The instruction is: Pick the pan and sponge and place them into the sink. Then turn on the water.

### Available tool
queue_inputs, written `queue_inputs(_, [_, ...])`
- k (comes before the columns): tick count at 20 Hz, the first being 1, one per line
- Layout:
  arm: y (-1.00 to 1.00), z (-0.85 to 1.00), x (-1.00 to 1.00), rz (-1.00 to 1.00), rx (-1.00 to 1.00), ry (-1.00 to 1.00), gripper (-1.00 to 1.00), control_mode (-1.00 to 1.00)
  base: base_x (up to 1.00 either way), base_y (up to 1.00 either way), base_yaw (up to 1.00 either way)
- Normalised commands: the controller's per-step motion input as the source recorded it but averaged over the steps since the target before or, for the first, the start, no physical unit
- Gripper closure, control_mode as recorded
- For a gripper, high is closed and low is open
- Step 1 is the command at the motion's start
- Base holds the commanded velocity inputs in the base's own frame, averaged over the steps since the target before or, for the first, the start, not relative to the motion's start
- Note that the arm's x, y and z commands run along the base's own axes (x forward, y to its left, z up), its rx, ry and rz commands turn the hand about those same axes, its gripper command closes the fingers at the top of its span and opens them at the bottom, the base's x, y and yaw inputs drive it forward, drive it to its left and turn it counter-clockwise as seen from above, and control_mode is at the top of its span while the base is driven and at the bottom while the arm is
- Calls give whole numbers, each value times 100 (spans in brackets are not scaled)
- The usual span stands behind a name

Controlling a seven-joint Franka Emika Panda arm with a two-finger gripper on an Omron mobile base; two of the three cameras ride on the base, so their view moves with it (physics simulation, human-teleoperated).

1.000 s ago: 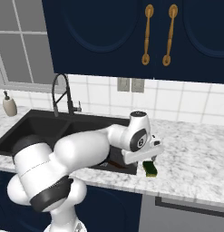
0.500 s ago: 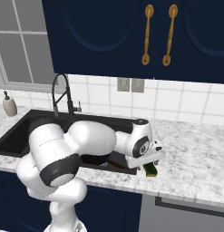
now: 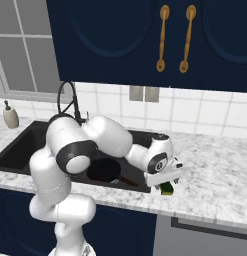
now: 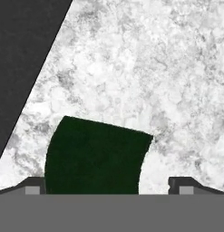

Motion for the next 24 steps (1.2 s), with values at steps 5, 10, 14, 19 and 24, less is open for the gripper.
queue_inputs(5, [-22,-40,28,0,0,0,-100,-100,0,0,0])
queue_inputs(10, [0,-76,-3,-2,0,0,-100,-100,0,0,0])
queue_inputs(14, [13,-82,-58,-9,0,0,100,-100,0,0,0])
queue_inputs(19, [27,-26,-100,-11,0,-29,100,-100,0,0,0])
queue_inputs(24, [91,24,-79,-3,0,-53,100,-100,0,0,0])
